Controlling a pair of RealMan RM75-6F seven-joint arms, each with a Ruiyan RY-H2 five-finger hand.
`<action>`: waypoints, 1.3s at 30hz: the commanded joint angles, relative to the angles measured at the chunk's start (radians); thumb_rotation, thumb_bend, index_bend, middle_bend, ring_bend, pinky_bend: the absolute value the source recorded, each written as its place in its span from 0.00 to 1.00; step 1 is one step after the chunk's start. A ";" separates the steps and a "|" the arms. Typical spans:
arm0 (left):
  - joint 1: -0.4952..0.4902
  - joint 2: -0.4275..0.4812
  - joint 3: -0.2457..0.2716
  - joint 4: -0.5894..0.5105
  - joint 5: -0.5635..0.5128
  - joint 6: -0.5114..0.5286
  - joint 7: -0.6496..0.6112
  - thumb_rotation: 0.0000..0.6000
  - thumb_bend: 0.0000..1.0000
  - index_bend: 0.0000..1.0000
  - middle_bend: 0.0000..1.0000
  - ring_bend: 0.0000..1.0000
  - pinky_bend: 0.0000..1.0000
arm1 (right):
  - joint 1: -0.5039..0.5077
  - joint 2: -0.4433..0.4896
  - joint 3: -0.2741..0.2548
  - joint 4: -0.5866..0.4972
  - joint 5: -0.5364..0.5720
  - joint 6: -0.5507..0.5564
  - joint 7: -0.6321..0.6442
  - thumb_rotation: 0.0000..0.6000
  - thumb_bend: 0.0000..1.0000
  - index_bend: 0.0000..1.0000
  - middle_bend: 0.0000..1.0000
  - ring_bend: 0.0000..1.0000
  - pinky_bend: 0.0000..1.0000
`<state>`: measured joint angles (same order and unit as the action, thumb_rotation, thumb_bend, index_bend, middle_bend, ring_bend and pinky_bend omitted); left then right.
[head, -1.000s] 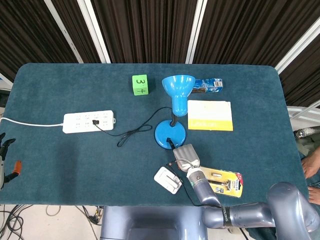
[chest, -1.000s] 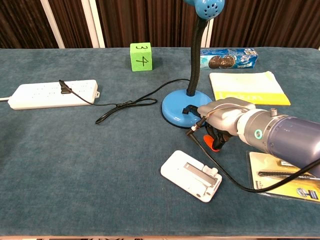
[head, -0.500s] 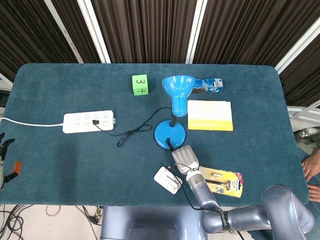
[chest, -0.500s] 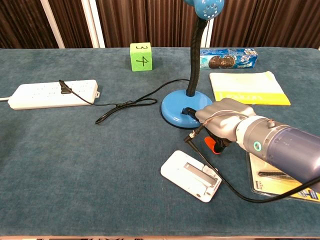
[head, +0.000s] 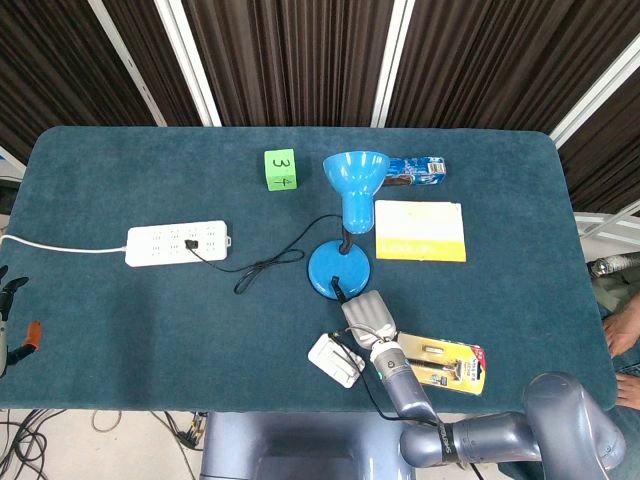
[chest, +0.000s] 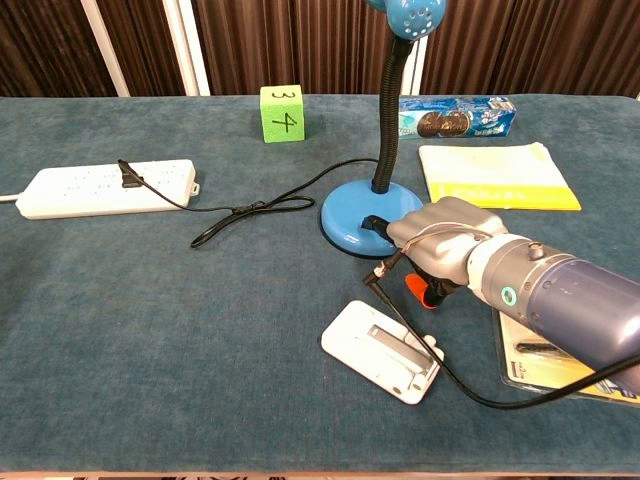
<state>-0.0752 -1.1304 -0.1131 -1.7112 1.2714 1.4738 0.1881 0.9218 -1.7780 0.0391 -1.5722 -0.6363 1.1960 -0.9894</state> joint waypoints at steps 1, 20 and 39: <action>0.000 0.000 0.000 0.000 -0.001 0.000 0.000 1.00 0.42 0.17 0.02 0.00 0.00 | -0.005 0.010 0.010 -0.003 -0.008 0.009 0.003 1.00 0.61 0.00 0.62 0.73 1.00; 0.001 -0.003 -0.001 0.002 0.000 0.005 0.003 1.00 0.42 0.17 0.02 0.00 0.00 | -0.072 0.237 0.107 -0.210 -0.010 0.072 0.090 1.00 0.60 0.00 0.48 0.54 1.00; 0.004 -0.015 0.000 0.000 0.015 0.025 0.020 1.00 0.43 0.17 0.02 0.00 0.00 | -0.496 0.586 -0.141 -0.254 -0.578 0.455 0.492 1.00 0.32 0.00 0.13 0.14 1.00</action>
<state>-0.0711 -1.1443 -0.1130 -1.7104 1.2857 1.4983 0.2073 0.5238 -1.2516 -0.0263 -1.8394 -1.1044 1.5490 -0.5821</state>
